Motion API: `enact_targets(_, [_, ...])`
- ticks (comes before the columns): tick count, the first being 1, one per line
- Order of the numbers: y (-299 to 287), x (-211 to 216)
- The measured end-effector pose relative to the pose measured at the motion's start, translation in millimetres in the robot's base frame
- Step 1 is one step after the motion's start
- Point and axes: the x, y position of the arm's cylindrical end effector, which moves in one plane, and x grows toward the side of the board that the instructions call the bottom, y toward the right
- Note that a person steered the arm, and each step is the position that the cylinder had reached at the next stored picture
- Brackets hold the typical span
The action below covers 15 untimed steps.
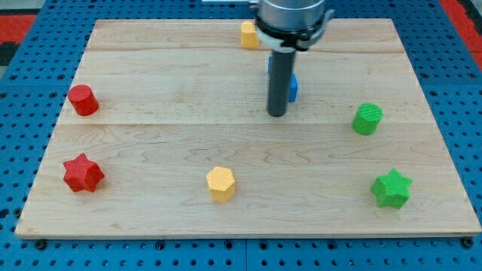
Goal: Slide the yellow blocks parallel to the blue blocks
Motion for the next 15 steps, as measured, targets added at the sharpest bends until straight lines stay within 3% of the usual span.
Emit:
enact_targets(1, [-86,0])
enact_targets(2, [-126,-15])
enact_targets(3, [-125,-60])
enact_targets(5, [-73,-101])
enact_targets(6, [-37,-149])
enact_targets(7, [41,-175])
enact_targets(8, [21,-208])
enact_targets(9, [-51,-186])
enact_targets(10, [-95,-135])
enact_targets(11, [-91,-170])
enact_targets(12, [-132,-191])
enact_targets(15, [-122,-106])
